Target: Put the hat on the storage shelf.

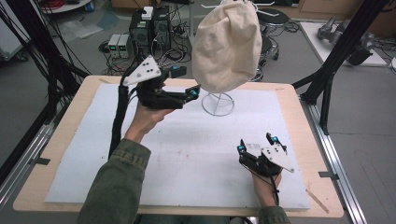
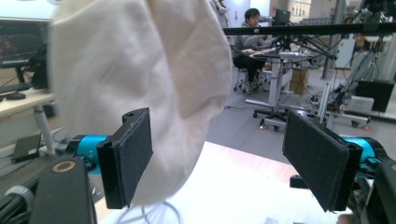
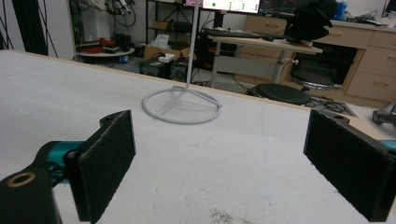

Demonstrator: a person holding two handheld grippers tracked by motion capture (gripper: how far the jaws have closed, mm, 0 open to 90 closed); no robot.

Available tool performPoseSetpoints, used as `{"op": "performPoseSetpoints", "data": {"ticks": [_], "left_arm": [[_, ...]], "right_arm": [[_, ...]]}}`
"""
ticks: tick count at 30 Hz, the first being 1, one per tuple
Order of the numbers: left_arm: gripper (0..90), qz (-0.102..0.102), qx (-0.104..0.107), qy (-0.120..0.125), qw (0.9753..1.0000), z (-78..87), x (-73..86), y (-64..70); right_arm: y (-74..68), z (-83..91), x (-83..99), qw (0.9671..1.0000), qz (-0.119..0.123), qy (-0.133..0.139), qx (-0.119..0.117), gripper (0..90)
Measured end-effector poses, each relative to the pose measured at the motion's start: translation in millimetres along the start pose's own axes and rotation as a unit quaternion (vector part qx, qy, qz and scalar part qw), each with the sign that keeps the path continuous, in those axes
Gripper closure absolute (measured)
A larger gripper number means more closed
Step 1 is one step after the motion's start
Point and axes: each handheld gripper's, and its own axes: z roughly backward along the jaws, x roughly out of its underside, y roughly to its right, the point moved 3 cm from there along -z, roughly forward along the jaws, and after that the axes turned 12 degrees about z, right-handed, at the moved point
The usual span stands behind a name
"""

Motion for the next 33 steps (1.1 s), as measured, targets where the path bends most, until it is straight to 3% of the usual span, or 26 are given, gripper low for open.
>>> {"op": "performPoseSetpoints", "data": {"ticks": [8, 9, 16, 20, 25, 29, 33], "left_arm": [[22.6, 0.007, -0.034, 0.004, 0.9994, 51.4, 22.9, -8.7], [22.6, 0.007, -0.034, 0.004, 0.9994, 51.4, 22.9, -8.7], [22.7, 0.028, -0.057, 0.020, 0.9978, 94.1, 50.1, -12.7], [23.1, 0.035, -0.060, 0.025, 0.9973, 105.2, 61.2, -11.4], [23.1, 0.036, -0.072, 0.010, 0.9967, 117.8, 82.6, -8.4], [23.0, 0.045, -0.088, 0.007, 0.9951, 129.9, 98.1, -10.9], [23.0, 0.054, -0.120, 0.016, 0.9912, 147.4, 113.3, -17.1]], "right_arm": [[-2.9, -2.3, -0.5, 1.0000, -0.001, -0.001, -0.003, 8.1], [-3.0, -2.4, -0.5, 1.0000, -0.002, -0.001, -0.004, 8.1], [-3.8, -1.7, -0.4, 1.0000, -0.005, -0.002, -0.005, 8.1], [-3.7, -1.6, 0.0, 1.0000, -0.007, -0.003, -0.004, 8.1], [-4.5, -2.2, 1.0, 1.0000, -0.004, -0.005, -0.007, 8.1], [-3.7, -1.6, 1.1, 1.0000, 0.001, -0.003, -0.006, 8.1], [-3.2, -0.4, 1.7, 1.0000, -0.003, -0.007, -0.005, 8.1]]}}
